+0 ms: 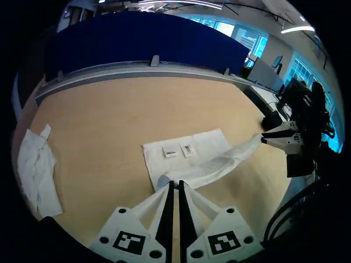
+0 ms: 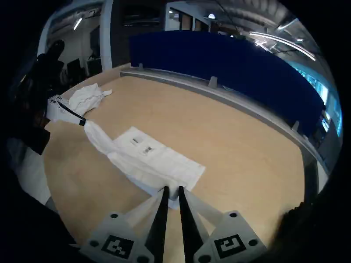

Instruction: Fold towel

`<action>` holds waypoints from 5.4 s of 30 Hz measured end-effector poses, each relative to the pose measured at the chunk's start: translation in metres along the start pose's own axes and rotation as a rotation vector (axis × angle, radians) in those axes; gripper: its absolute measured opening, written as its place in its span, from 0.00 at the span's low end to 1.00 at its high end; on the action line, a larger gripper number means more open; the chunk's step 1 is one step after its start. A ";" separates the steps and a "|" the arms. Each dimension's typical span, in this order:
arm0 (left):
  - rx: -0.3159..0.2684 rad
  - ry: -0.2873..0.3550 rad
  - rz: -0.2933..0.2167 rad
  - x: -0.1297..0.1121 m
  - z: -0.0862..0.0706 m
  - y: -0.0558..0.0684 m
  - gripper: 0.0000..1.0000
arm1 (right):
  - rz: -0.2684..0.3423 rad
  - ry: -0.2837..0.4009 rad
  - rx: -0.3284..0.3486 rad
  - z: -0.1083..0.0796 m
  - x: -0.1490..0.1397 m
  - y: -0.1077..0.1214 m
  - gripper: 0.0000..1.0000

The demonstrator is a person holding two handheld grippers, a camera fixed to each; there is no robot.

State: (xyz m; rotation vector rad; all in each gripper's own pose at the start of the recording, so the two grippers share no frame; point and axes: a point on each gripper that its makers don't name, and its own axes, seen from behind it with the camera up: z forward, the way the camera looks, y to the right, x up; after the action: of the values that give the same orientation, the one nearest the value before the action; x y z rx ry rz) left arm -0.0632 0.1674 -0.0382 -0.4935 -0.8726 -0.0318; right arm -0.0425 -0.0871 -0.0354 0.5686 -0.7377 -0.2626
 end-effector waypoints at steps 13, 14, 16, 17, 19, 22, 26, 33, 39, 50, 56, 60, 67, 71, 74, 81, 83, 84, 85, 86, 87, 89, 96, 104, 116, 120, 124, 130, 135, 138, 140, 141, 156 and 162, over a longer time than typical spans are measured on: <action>0.010 -0.047 -0.048 -0.001 0.050 -0.023 0.07 | 0.049 -0.040 -0.011 0.053 -0.010 0.022 0.17; 0.010 -0.051 -0.053 -0.002 0.052 -0.024 0.07 | 0.053 -0.044 -0.011 0.056 -0.012 0.023 0.17; 0.013 -0.061 -0.057 -0.005 0.058 -0.027 0.07 | 0.060 -0.052 -0.012 0.063 -0.015 0.024 0.17; 0.014 -0.065 -0.059 -0.006 0.061 -0.028 0.07 | 0.063 -0.056 -0.013 0.066 -0.017 0.025 0.17; 0.017 -0.067 -0.059 -0.007 0.067 -0.030 0.07 | 0.071 -0.058 -0.018 0.071 -0.018 0.028 0.17; 0.021 -0.069 -0.057 -0.008 0.076 -0.033 0.07 | 0.082 -0.063 -0.023 0.080 -0.020 0.031 0.17; 0.025 -0.074 -0.058 -0.009 0.086 -0.038 0.07 | 0.098 -0.072 -0.035 0.090 -0.023 0.034 0.18; 0.043 -0.081 -0.076 -0.011 0.102 -0.049 0.07 | 0.127 -0.090 -0.064 0.105 -0.028 0.040 0.21; 0.060 -0.082 -0.076 -0.009 0.109 -0.054 0.07 | 0.132 -0.100 -0.086 0.114 -0.032 0.044 0.23; 0.100 -0.086 -0.053 -0.004 0.116 -0.064 0.10 | 0.120 -0.105 -0.122 0.121 -0.032 0.049 0.34; 0.119 -0.068 -0.040 0.006 0.116 -0.070 0.20 | 0.126 -0.096 -0.157 0.122 -0.025 0.057 0.45; 0.151 -0.062 -0.032 0.010 0.114 -0.079 0.29 | 0.128 -0.094 -0.168 0.121 -0.021 0.062 0.54; 0.183 -0.054 -0.028 0.013 0.108 -0.088 0.58 | 0.146 -0.074 -0.180 0.116 -0.014 0.068 0.72; 0.169 -0.047 -0.039 0.015 0.105 -0.085 0.78 | 0.150 -0.069 -0.176 0.113 -0.012 0.068 0.87; 0.163 -0.042 -0.050 0.014 0.103 -0.083 0.89 | 0.146 -0.067 -0.161 0.110 -0.012 0.064 0.95; 0.173 -0.038 -0.042 0.009 0.096 -0.084 0.92 | 0.126 -0.066 -0.159 0.100 -0.014 0.057 0.97; 0.177 -0.040 -0.038 0.006 0.093 -0.084 0.92 | 0.125 -0.066 -0.160 0.097 -0.015 0.055 0.97; 0.179 -0.041 -0.037 0.004 0.091 -0.084 0.92 | 0.127 -0.065 -0.161 0.094 -0.015 0.055 0.97; 0.181 -0.043 -0.036 0.002 0.089 -0.084 0.92 | 0.128 -0.063 -0.161 0.093 -0.016 0.054 0.97; 0.182 -0.044 -0.035 0.000 0.087 -0.084 0.92 | 0.130 -0.062 -0.161 0.091 -0.017 0.053 0.97; 0.182 -0.044 -0.035 -0.002 0.085 -0.083 0.92 | 0.134 -0.060 -0.162 0.088 -0.017 0.052 0.97; 0.182 -0.043 -0.036 -0.007 0.080 -0.081 0.92 | 0.142 -0.056 -0.163 0.083 -0.018 0.051 0.97; 0.186 -0.042 -0.039 -0.021 0.066 -0.076 0.92 | 0.156 -0.048 -0.156 0.070 -0.023 0.045 0.97; 0.213 -0.029 -0.053 -0.034 0.045 -0.077 0.92 | 0.130 -0.052 -0.126 0.063 -0.030 0.034 0.97; 0.269 -0.019 -0.088 -0.064 0.002 -0.081 0.92 | 0.057 -0.080 -0.047 0.057 -0.050 0.016 0.97; 0.286 -0.015 -0.105 -0.075 -0.012 -0.082 0.92 | 0.029 -0.098 -0.022 0.056 -0.056 0.011 0.97; 0.306 -0.013 -0.116 -0.086 -0.026 -0.084 0.92 | -0.001 -0.113 0.001 0.055 -0.062 0.008 0.96; 0.333 -0.016 -0.122 -0.103 -0.041 -0.089 0.92 | -0.040 -0.139 0.028 0.056 -0.070 0.004 0.96; 0.348 -0.016 -0.143 -0.115 -0.050 -0.091 0.92 | -0.060 -0.157 0.039 0.058 -0.075 0.004 0.95; 0.354 -0.020 -0.158 -0.123 -0.054 -0.092 0.92 | -0.068 -0.170 0.049 0.060 -0.078 0.004 0.92; 0.357 -0.025 -0.167 -0.128 -0.057 -0.092 0.92 | -0.075 -0.181 0.054 0.062 -0.080 0.004 0.90; 0.357 -0.028 -0.170 -0.130 -0.058 -0.092 0.92 | -0.079 -0.185 0.059 0.063 -0.081 0.004 0.89; 0.369 -0.045 -0.200 -0.149 -0.075 -0.097 0.92 | -0.107 -0.261 0.113 0.075 -0.099 0.003 0.47; 0.371 -0.047 -0.203 -0.151 -0.077 -0.099 0.92 | -0.096 -0.269 0.123 0.077 -0.102 0.001 0.35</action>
State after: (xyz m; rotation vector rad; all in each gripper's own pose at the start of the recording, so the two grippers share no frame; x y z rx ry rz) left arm -0.1277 0.0210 -0.1521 -0.0579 -0.9467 -0.0429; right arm -0.1692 -0.0745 -0.0455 0.6949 -0.9927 -0.3891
